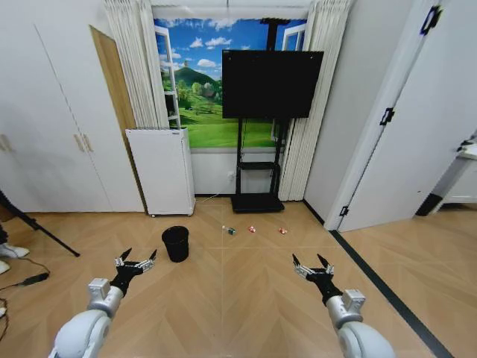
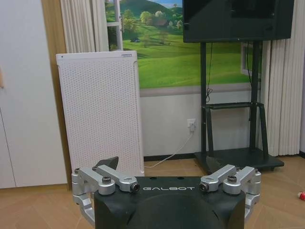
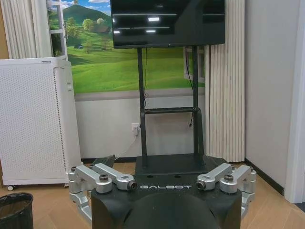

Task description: Pick up the trash bin and place the garbage on the floor into it.

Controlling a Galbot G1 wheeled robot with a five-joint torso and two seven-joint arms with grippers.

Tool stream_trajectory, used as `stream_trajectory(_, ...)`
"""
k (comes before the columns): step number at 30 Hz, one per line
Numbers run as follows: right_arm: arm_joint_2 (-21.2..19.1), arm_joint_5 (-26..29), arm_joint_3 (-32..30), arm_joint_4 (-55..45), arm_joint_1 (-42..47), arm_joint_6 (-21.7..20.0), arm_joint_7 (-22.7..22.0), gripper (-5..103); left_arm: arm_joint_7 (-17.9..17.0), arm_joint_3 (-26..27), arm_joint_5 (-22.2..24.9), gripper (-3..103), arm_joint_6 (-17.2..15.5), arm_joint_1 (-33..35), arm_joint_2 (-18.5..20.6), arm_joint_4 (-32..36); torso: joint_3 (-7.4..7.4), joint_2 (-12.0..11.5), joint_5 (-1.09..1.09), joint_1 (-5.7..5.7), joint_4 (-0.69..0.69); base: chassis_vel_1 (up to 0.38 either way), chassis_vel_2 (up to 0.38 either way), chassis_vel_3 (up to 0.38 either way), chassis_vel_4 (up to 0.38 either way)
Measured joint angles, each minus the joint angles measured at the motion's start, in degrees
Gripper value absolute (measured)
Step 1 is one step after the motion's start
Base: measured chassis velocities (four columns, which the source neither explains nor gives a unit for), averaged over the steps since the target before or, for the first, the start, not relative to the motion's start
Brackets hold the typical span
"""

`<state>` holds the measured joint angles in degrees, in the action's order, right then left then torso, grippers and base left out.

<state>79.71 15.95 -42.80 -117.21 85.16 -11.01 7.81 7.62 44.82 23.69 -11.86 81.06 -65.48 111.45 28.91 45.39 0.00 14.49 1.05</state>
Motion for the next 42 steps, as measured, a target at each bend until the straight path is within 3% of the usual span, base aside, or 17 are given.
stream_trajectory(42,0.9,-1.0,0.3,1.0,0.0,0.2,1.0,100,1.1,0.1,0.5,100,0.3,-1.0,-0.3,-1.9,0.0,0.0,0.0,0.0,0.0,-0.008,0.009,0.01,-0.009)
